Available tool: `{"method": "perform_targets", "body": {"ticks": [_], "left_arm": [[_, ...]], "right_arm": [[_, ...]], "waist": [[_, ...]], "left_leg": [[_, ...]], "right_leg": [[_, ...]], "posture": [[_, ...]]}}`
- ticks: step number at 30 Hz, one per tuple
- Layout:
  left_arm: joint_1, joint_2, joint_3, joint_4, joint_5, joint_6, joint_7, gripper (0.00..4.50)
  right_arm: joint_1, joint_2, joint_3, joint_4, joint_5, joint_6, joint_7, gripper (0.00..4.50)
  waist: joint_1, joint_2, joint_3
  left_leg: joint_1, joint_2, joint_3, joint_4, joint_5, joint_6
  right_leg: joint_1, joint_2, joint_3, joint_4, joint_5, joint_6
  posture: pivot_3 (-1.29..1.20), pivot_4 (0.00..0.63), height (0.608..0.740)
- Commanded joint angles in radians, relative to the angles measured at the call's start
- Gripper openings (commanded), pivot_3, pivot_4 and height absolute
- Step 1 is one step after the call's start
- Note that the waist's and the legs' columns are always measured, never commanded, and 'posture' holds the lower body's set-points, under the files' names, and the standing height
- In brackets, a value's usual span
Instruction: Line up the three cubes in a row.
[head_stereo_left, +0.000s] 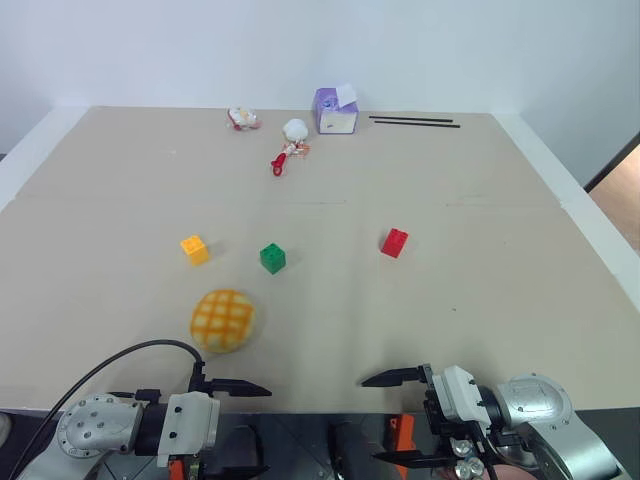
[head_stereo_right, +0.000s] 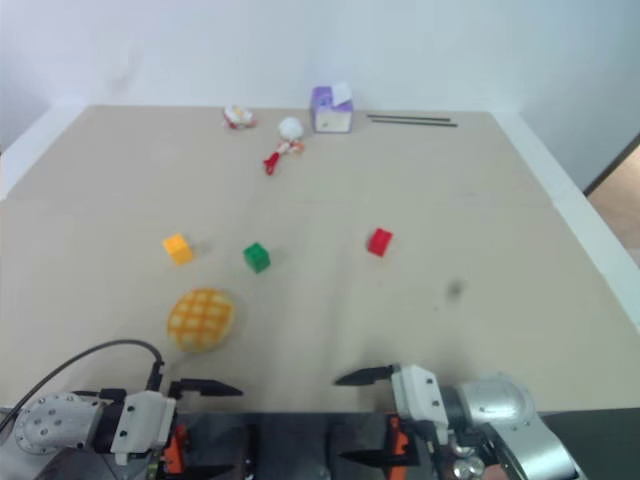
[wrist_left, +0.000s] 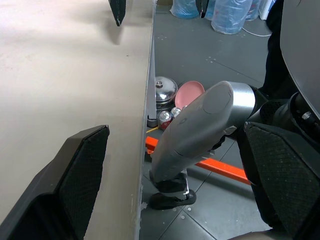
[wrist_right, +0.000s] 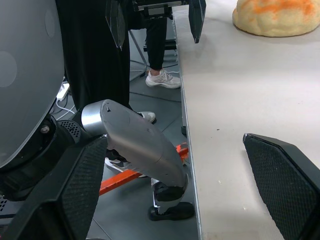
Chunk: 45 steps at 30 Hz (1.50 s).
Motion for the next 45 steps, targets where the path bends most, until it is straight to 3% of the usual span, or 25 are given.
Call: {"method": "perform_targets", "body": {"ticks": [1, 14, 21, 26, 33, 41, 45], "left_arm": [[0.003, 0.006, -0.009, -0.026, 0.017, -0.043, 0.004, 4.48], [-0.002, 0.002, 0.015, -0.012, -0.015, -0.085, 0.008, 4.48], [-0.112, -0.019, 0.164, -0.108, -0.246, 0.266, 0.246, 4.48], [-0.239, -0.045, 0.249, -0.017, -0.295, 0.431, 0.398, 4.48], [-0.223, -0.064, 0.205, 0.049, -0.173, 0.419, 0.404, 4.48], [-0.258, -0.093, 0.158, 0.117, -0.122, 0.45, 0.401, 4.48], [-0.266, -0.102, 0.145, 0.142, -0.102, 0.434, 0.385, 3.25]], "right_arm": [[-0.017, -0.01, 0.001, 0.006, 0.005, -0.025, 0.028, 4.5], [-0.027, -0.014, -0.002, 0.021, 0.029, -0.021, 0.058, 4.5], [-0.116, -0.01, -0.118, -0.108, 0.257, 0.215, -0.083, 4.5], [-0.335, 0.01, -0.15, -0.13, 0.334, 0.388, -0.249, 4.5], [-0.437, 0.052, -0.084, -0.088, 0.256, 0.437, -0.301, 4.5], [-0.47, 0.067, -0.094, -0.087, 0.245, 0.457, -0.296, 4.5], [-0.454, 0.05, -0.104, -0.116, 0.263, 0.467, -0.265, 4.5]], "waist": [[0.0, 0.0, 0.0], [0.0, 0.0, 0.0], [-0.003, 0.0, 0.0], [-0.002, 0.0, 0.0], [-0.002, -0.001, 0.0], [-0.001, 0.0, 0.0], [-0.002, 0.0, -0.001]], "left_leg": [[0.0, 0.0, 0.0, 0.0, 0.0, 0.0], [0.002, 0.0, 0.0, 0.001, 0.0, 0.0], [0.005, 0.001, 0.0, 0.005, 0.0, 0.0], [0.009, 0.001, -0.001, 0.007, 0.001, 0.001], [0.006, 0.0, -0.002, 0.003, 0.0, 0.001], [0.006, 0.001, -0.002, 0.004, 0.0, 0.001], [0.007, 0.001, -0.001, 0.006, 0.0, 0.002]], "right_leg": [[0.0, 0.0, 0.0, 0.0, 0.0, 0.0], [0.003, 0.0, 0.0, 0.001, 0.001, 0.001], [0.005, 0.001, 0.001, 0.005, 0.001, 0.001], [0.008, 0.004, 0.002, 0.005, 0.003, 0.0], [0.008, 0.005, 0.003, 0.005, 0.002, 0.003], [0.007, 0.006, 0.004, 0.005, 0.003, 0.003], [0.008, 0.006, 0.004, 0.005, 0.004, 0.003]], "posture": [[0.0, 0.15, 0.74], [0.0, 0.15, 0.74], [0.0, 0.15, 0.74], [0.0, 0.15, 0.74], [0.0, 0.15, 0.74], [0.0, 0.15, 0.74], [0.0, 0.15, 0.74]]}}
